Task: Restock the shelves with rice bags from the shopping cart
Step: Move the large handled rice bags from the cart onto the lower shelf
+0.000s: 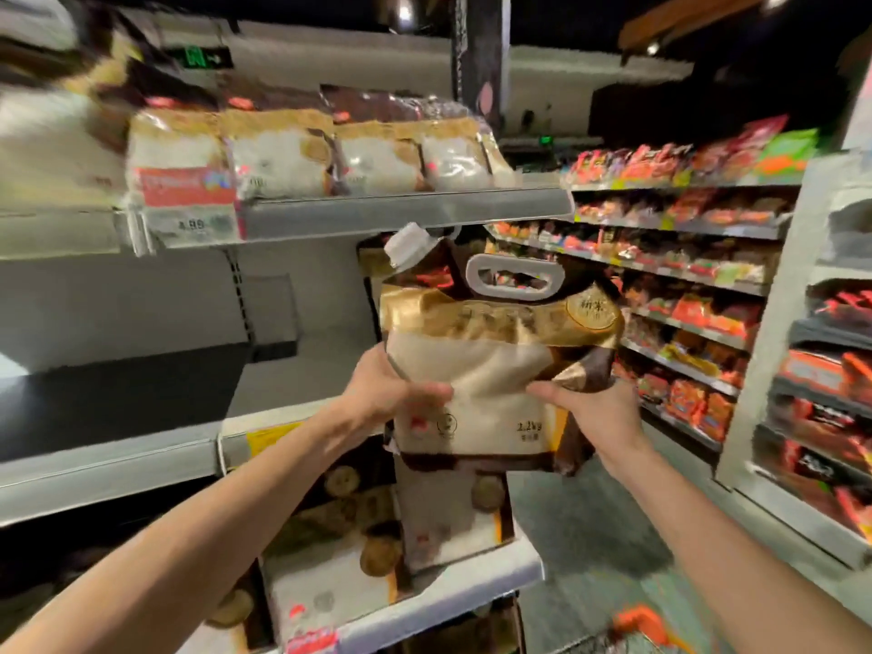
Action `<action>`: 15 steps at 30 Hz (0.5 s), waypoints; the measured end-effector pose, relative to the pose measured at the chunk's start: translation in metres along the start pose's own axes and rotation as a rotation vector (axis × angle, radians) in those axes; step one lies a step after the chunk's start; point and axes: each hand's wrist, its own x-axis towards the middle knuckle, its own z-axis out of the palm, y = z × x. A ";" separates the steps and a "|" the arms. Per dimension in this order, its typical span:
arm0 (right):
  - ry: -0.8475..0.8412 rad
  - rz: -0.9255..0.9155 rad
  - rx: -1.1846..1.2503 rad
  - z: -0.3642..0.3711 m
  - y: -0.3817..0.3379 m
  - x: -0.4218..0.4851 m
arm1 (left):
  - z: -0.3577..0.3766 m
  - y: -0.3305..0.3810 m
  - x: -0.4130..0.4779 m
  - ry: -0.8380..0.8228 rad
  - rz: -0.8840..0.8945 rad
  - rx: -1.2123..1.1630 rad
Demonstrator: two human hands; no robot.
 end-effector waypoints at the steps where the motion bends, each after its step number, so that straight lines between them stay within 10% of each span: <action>1: -0.009 -0.035 0.004 0.006 -0.007 0.007 | -0.005 0.001 0.002 0.040 0.042 0.001; 15: -0.273 -0.299 0.166 0.078 -0.059 0.112 | -0.032 -0.045 0.080 0.416 0.513 0.088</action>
